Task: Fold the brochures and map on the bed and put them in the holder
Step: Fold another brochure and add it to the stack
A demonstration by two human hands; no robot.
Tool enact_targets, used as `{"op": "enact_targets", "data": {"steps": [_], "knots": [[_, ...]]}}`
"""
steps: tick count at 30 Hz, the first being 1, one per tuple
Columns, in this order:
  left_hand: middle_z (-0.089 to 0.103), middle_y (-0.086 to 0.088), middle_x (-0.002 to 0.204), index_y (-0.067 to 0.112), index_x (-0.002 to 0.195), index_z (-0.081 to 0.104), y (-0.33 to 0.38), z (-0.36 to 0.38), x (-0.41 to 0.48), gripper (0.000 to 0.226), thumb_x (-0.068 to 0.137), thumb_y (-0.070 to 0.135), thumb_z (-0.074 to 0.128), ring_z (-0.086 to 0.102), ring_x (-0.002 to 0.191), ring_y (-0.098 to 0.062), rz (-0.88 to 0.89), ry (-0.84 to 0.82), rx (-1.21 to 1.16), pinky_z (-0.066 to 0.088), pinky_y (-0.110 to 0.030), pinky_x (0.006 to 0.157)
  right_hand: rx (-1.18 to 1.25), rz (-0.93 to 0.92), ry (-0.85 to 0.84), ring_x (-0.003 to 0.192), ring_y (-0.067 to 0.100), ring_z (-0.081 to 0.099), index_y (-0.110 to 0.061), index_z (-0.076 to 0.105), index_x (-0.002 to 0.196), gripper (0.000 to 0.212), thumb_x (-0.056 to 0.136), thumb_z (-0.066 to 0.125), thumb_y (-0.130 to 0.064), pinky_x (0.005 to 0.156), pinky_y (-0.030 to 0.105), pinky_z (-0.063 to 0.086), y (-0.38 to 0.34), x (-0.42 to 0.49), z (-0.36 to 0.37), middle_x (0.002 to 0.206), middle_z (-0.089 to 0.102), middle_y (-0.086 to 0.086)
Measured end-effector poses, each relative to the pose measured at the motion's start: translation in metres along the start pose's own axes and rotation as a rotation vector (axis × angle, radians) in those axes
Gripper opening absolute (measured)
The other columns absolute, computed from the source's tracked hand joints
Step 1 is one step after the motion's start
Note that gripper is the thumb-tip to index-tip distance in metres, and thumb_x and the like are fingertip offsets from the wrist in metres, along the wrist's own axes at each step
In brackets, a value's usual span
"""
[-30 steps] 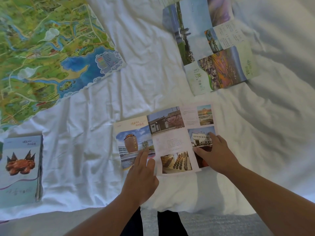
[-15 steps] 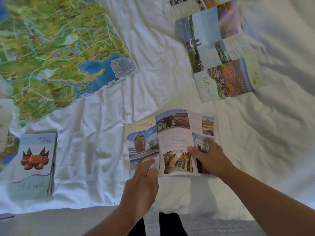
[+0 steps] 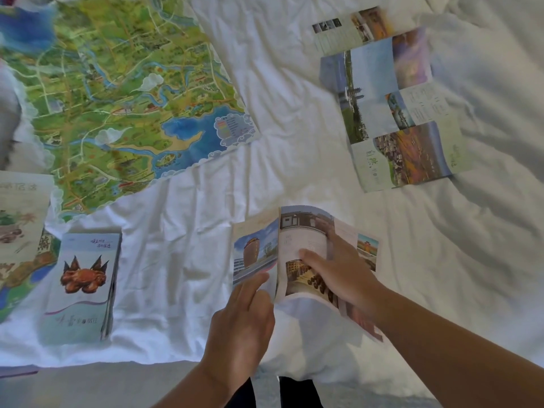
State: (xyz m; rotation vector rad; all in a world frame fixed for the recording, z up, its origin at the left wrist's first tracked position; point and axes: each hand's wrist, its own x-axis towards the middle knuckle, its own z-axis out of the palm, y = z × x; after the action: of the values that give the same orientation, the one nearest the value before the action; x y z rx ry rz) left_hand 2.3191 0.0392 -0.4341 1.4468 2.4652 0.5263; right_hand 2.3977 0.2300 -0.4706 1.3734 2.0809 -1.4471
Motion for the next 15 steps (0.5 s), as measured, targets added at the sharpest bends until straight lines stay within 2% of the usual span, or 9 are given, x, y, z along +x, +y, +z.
{"op": "enact_targets", "data": {"steps": [4, 6, 9, 12, 15], "knots": [[0.072, -0.004, 0.104, 0.011, 0.063, 0.054, -0.007, -0.003, 0.0, 0.029, 0.067, 0.003, 0.082, 0.071, 0.089, -0.014, 0.006, 0.017, 0.013, 0.041, -0.022, 0.029, -0.114, 0.021, 0.014, 0.141, 0.023, 0.03, -0.03, 0.023, 0.152, 0.085, 0.082, 0.058, -0.064, 0.115, 0.049, 0.028, -0.006, 0.001, 0.003, 0.153, 0.034, -0.003], [0.072, -0.001, 0.101, 0.012, 0.063, 0.056, -0.012, -0.002, -0.001, 0.025, 0.072, 0.006, 0.078, 0.071, 0.088, -0.013, 0.017, 0.031, 0.027, 0.041, -0.022, 0.03, -0.152, 0.04, 0.005, 0.143, 0.024, 0.025, -0.026, 0.021, 0.153, 0.088, 0.082, 0.057, -0.065, 0.117, 0.05, 0.024, -0.006, 0.002, 0.004, 0.157, 0.028, -0.001], [0.071, -0.002, 0.093, 0.01, 0.065, 0.058, -0.019, 0.001, -0.004, 0.016, 0.076, 0.007, 0.069, 0.071, 0.082, -0.017, 0.072, 0.017, 0.058, 0.046, -0.026, 0.036, -0.193, 0.055, -0.021, 0.143, 0.025, 0.024, -0.027, 0.022, 0.152, 0.087, 0.082, 0.055, -0.065, 0.116, 0.051, 0.025, -0.004, 0.001, 0.007, 0.157, 0.027, -0.002], [0.065, -0.004, 0.08, 0.009, 0.066, 0.059, -0.024, 0.006, -0.009, 0.019, 0.066, 0.001, 0.076, 0.066, 0.071, -0.023, 0.138, -0.011, 0.062, 0.05, -0.032, 0.043, -0.224, 0.032, -0.041, 0.141, 0.025, 0.025, -0.03, 0.03, 0.145, 0.075, 0.082, 0.055, -0.062, 0.114, 0.05, 0.027, -0.002, -0.003, 0.011, 0.154, 0.029, -0.003], [0.057, -0.002, 0.07, 0.01, 0.064, 0.057, -0.029, 0.007, -0.009, 0.024, 0.06, 0.0, 0.078, 0.056, 0.06, -0.021, 0.147, -0.047, 0.092, 0.045, -0.031, 0.037, -0.263, 0.007, -0.07, 0.139, 0.026, 0.027, -0.036, 0.035, 0.138, 0.068, 0.079, 0.054, -0.064, 0.112, 0.054, 0.03, 0.0, -0.007, 0.014, 0.151, 0.032, -0.003]]}}
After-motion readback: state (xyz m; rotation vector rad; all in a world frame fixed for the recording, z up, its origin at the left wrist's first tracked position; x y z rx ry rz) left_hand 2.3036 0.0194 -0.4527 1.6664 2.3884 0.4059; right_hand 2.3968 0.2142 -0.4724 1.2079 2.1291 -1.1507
